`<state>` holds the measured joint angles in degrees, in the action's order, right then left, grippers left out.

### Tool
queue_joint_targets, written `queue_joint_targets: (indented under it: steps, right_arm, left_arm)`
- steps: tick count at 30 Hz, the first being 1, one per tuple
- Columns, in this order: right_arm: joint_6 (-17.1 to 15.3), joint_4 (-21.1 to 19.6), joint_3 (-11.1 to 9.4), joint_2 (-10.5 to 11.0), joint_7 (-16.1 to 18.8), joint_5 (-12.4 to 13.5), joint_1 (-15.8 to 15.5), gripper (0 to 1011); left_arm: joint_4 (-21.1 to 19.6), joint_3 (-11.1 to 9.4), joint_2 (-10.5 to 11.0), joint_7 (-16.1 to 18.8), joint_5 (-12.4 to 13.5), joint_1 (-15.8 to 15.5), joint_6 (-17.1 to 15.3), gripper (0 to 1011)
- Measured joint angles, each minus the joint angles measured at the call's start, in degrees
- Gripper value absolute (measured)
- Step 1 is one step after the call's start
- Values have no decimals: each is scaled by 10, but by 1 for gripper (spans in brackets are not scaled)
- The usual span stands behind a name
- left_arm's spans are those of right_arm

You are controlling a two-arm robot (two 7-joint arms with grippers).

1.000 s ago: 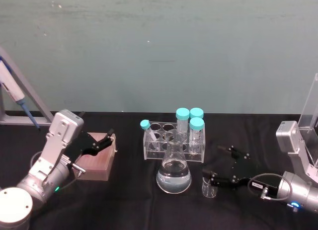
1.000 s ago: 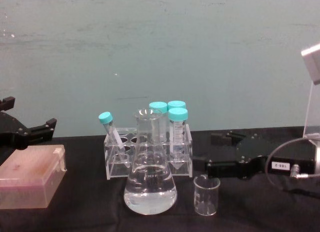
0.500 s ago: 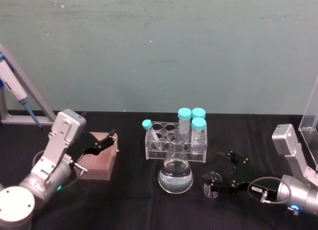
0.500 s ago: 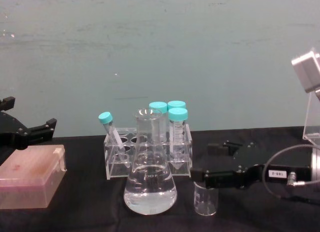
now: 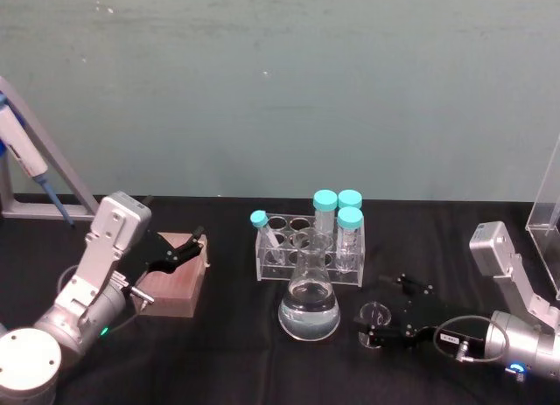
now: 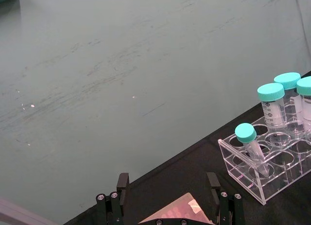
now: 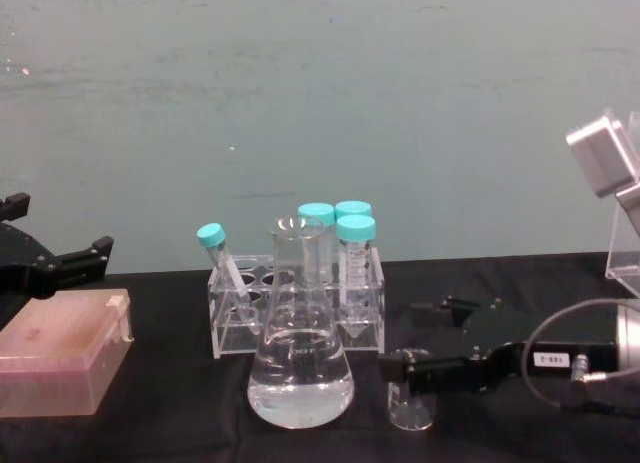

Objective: Place the experimental apparatus aside using one hand.

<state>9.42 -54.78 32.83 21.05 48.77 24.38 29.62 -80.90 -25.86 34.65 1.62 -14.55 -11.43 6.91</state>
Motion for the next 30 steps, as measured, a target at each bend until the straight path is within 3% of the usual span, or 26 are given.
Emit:
queue_joint_targets:
  steps: [30]
  right_arm:
    - [1, 50, 23, -12, 21, -14, 33, 1004]
  left_arm:
    - [0, 0, 0, 0, 0, 0, 0, 1000]
